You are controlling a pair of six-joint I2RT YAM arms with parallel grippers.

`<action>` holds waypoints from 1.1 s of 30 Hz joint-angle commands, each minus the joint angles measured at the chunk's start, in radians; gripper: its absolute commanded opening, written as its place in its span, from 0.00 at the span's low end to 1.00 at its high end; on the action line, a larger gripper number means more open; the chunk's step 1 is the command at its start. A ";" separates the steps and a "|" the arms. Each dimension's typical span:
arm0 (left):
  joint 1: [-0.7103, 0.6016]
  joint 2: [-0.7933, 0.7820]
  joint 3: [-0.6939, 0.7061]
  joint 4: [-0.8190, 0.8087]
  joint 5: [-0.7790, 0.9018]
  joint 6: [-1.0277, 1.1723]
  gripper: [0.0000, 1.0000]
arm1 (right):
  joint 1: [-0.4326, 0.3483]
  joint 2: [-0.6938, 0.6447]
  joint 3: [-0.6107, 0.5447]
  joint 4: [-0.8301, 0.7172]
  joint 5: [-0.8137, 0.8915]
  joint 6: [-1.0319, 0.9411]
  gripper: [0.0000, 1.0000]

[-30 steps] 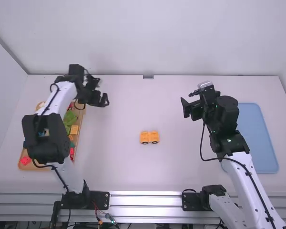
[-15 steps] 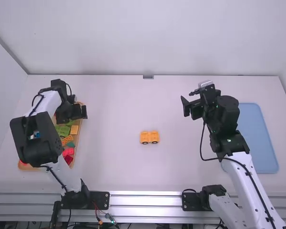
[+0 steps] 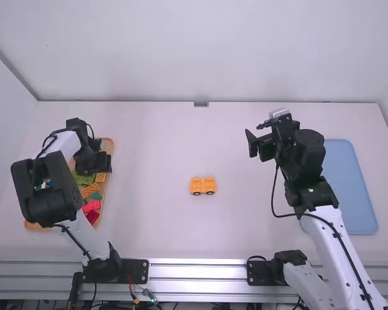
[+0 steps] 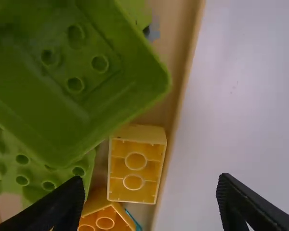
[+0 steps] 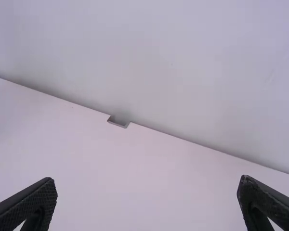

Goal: Assemble lego blocks to make yellow taxi

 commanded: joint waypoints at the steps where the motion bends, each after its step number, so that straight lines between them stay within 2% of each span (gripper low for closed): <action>1: -0.003 -0.028 -0.019 -0.003 0.008 0.033 0.71 | 0.000 -0.002 0.042 0.005 -0.006 0.008 0.99; 2: -0.004 -0.028 -0.021 0.000 0.007 0.033 0.71 | 0.000 -0.002 0.042 0.005 -0.005 0.016 0.99; 3: -0.004 -0.028 -0.026 0.008 0.009 0.032 0.66 | 0.000 -0.002 0.042 0.010 -0.005 0.035 0.98; 6: -0.003 -0.028 -0.040 0.027 0.011 0.033 0.63 | 0.000 -0.002 0.042 0.017 -0.005 0.054 0.99; 7: -0.001 -0.028 -0.050 0.035 0.007 0.032 0.58 | 0.000 -0.002 0.042 0.021 -0.005 0.055 0.99; 16: 0.007 -0.028 -0.074 0.065 -0.025 0.027 0.58 | 0.000 -0.002 0.042 0.023 -0.005 0.055 0.99; 20: 0.011 -0.028 -0.074 0.080 -0.039 0.003 0.51 | 0.000 -0.002 0.042 0.024 -0.005 0.056 0.99; 33: 0.013 -0.028 -0.106 0.124 -0.042 0.003 0.50 | 0.000 -0.002 0.042 0.024 -0.005 0.055 0.99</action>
